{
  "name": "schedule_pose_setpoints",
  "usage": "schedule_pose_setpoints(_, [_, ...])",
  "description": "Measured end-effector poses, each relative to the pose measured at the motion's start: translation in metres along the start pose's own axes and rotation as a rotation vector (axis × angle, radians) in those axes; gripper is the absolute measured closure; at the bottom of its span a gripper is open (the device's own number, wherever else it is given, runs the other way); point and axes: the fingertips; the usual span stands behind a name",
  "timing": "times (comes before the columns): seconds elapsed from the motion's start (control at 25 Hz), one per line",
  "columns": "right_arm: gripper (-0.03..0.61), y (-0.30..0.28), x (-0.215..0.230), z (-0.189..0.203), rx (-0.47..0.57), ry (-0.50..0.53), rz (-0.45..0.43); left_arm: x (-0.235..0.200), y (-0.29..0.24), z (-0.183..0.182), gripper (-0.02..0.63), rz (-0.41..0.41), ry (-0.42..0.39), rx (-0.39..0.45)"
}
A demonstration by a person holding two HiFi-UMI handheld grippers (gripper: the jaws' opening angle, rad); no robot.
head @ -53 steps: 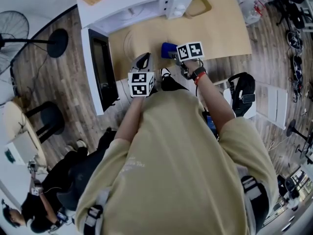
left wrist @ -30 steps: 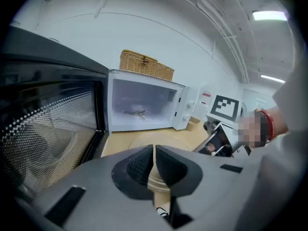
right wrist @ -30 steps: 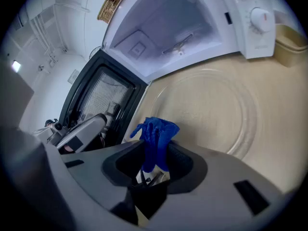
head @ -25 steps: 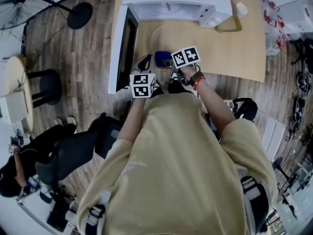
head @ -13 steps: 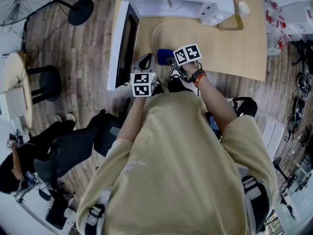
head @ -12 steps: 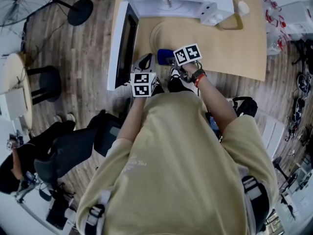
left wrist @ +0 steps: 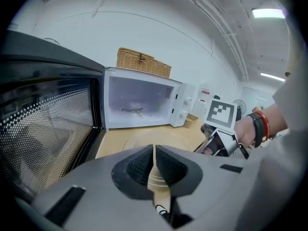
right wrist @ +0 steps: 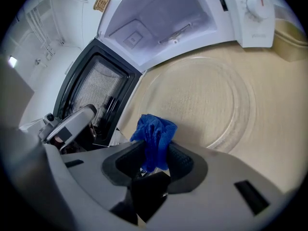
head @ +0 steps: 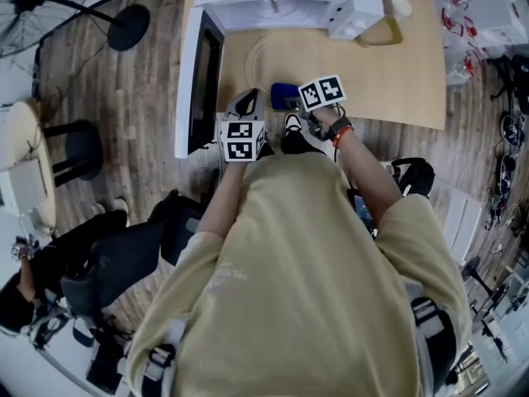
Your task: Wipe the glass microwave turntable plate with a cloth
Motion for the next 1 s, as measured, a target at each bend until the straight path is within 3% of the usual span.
schedule_pose_setpoints(1.0, [0.428, 0.067, 0.073, 0.012, 0.084, -0.125, 0.099, 0.036, -0.024, -0.004, 0.58, 0.099, -0.061, -0.029])
Point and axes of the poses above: the fingertips, and each gripper's own axes: y backward along the fingers, x to its right, z out of its underside, and after that the axes turned 2 degrees about -x, right-handed
